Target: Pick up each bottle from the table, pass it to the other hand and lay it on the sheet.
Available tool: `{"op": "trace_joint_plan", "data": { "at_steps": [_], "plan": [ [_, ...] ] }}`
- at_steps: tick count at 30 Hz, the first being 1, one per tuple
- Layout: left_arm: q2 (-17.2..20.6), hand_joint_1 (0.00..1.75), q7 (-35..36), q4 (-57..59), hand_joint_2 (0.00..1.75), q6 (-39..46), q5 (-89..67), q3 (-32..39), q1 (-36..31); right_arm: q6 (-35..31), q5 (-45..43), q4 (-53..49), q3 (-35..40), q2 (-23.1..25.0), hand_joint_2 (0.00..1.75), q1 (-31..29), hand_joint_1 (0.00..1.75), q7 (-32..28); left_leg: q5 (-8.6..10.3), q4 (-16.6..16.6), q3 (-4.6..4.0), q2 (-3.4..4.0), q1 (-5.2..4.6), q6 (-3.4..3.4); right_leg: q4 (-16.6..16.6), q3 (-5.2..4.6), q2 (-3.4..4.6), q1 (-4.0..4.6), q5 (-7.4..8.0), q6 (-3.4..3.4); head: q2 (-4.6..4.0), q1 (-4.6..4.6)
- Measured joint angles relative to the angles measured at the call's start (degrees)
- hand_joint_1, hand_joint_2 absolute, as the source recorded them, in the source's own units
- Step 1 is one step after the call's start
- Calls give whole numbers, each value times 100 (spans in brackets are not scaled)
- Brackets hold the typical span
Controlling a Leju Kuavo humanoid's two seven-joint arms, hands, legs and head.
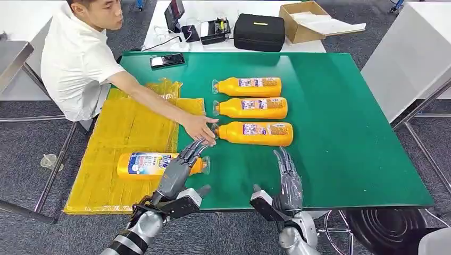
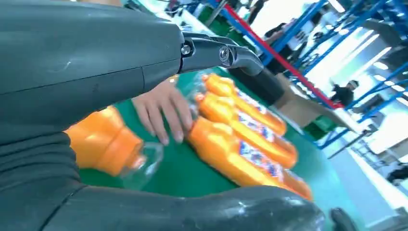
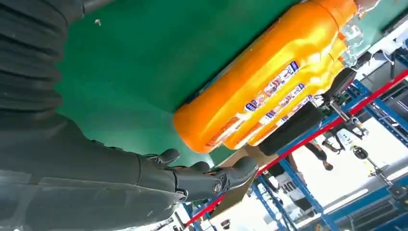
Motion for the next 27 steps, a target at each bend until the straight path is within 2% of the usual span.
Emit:
{"op": "trace_joint_plan", "data": {
  "at_steps": [2,7,19,27],
  "plan": [
    [0,0,-6,-116,175,2,7,-33,42,-4,110,-2,0,-17,175,-2,0,60,0,0,0,0,0,0,0,-1,0,0,0,-1,0,0],
    [-37,0,-105,-525,175,407,41,-173,145,-28,1231,59,94,-276,175,-226,0,877,1,1,-4,-2,-3,1,0,1,-1,-4,2,1,0,0],
    [-72,0,-105,-1095,175,739,247,-466,388,131,1648,850,122,-640,175,-1040,0,1558,1,3,-6,-1,-3,2,0,-4,0,-3,3,3,0,0],
    [-72,0,-105,-1148,175,776,286,-472,435,557,1845,1274,129,-756,175,-1286,0,2024,1,3,-11,-2,-4,2,0,-6,-1,-4,3,2,0,0]
  ]
}}
